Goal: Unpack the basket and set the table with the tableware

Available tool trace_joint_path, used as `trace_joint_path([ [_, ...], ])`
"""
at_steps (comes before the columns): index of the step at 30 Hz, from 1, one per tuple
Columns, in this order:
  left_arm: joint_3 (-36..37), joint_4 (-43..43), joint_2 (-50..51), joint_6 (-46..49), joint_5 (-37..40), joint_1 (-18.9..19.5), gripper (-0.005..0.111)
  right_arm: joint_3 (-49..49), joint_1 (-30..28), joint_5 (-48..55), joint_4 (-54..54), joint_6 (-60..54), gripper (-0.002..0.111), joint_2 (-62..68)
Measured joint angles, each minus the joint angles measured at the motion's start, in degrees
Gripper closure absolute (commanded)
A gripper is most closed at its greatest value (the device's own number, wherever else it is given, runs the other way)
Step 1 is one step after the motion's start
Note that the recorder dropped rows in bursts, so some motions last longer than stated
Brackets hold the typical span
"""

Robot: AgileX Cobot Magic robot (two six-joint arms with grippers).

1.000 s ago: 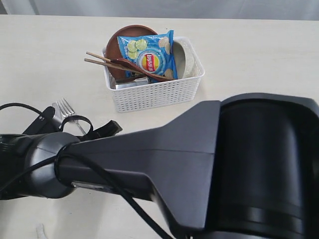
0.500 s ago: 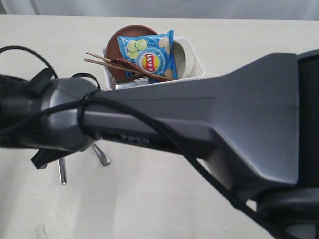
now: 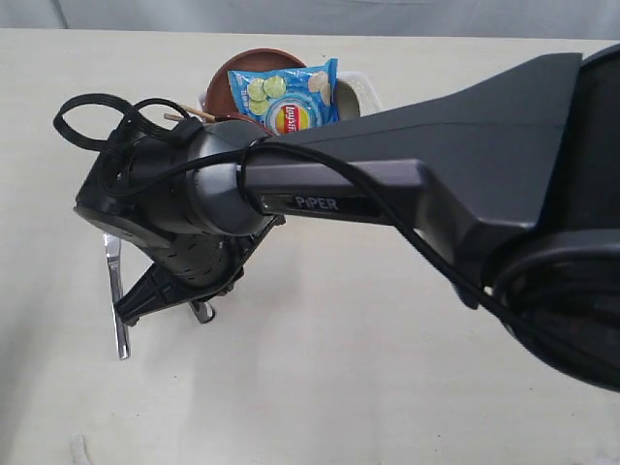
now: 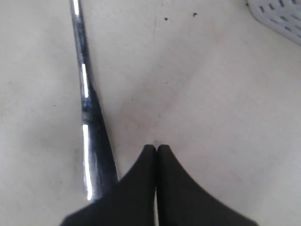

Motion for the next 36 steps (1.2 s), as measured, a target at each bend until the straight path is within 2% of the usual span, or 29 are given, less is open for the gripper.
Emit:
trace_joint_path([
  [10, 0.00, -0.29, 0.00, 0.29, 0.00, 0.00, 0.107, 0.00, 2.58, -1.20, 1.14, -0.41, 0.109, 0.52],
  [29, 0.00, -1.28, 0.00, 1.15, -0.54, 0.00, 0.107, 0.00, 2.60, -1.28, 1.06, -0.81, 0.109, 0.03],
  [36, 0.00, -1.28, 0.00, 1.15, -0.54, 0.00, 0.107, 0.00, 0.47, -1.98, -0.17, -0.85, 0.109, -0.23],
])
